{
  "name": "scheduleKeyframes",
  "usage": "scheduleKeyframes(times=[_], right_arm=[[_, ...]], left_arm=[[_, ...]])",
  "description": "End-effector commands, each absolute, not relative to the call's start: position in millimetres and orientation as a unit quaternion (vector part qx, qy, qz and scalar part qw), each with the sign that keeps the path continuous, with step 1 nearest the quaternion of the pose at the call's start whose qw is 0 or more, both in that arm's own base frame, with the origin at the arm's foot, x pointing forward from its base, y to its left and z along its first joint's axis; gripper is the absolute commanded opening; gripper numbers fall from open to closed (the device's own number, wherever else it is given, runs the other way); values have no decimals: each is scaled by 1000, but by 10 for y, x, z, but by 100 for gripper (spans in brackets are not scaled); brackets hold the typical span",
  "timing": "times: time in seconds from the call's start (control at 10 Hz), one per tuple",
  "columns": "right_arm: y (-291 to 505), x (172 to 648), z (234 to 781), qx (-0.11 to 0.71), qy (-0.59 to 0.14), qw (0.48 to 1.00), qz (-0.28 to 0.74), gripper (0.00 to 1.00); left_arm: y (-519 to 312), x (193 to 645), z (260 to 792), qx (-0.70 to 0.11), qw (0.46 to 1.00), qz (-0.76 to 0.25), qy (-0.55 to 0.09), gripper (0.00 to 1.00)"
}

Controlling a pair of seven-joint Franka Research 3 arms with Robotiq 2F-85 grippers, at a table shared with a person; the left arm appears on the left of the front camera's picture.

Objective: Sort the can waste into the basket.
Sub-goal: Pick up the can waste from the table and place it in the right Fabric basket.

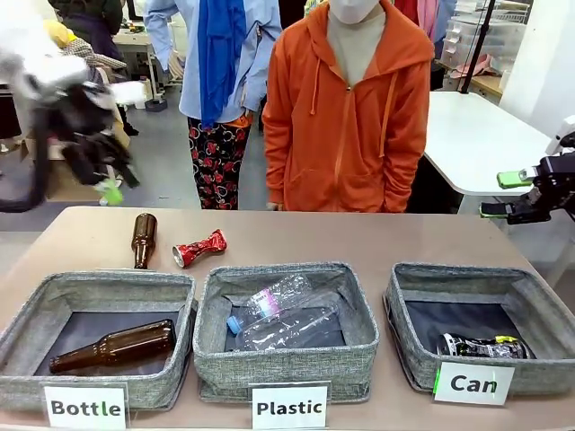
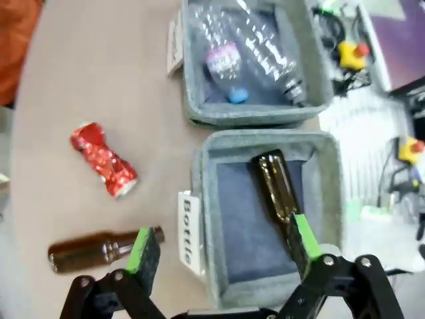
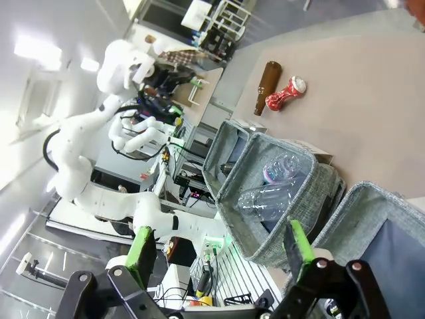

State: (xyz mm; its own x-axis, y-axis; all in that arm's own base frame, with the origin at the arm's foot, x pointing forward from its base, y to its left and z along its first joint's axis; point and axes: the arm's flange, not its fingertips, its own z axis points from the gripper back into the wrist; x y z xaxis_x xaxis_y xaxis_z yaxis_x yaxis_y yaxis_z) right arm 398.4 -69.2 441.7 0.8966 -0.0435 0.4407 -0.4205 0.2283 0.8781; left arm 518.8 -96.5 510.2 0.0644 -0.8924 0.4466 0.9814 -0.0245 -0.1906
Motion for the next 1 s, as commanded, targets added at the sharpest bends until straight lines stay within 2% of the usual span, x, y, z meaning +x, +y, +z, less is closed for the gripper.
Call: scheduleKeyframes(times=[0.0, 0.2, 0.4, 0.9], right_arm=[[-723, 3960, 4432, 607, -192, 758, 137, 100], [-723, 3960, 4432, 607, -192, 758, 137, 100], [-723, 3960, 4432, 607, -192, 758, 137, 100], [-723, 3960, 4432, 607, -192, 758, 137, 100]], left_arm=[[-1268, 5597, 4984, -183, 702, -687, -45, 100], [-1733, 5726, 4621, -170, 726, -664, -55, 100], [-2018, 5864, 4226, -115, 788, -596, -102, 100], [-2138, 6066, 3633, -14, 858, -501, -113, 100]])
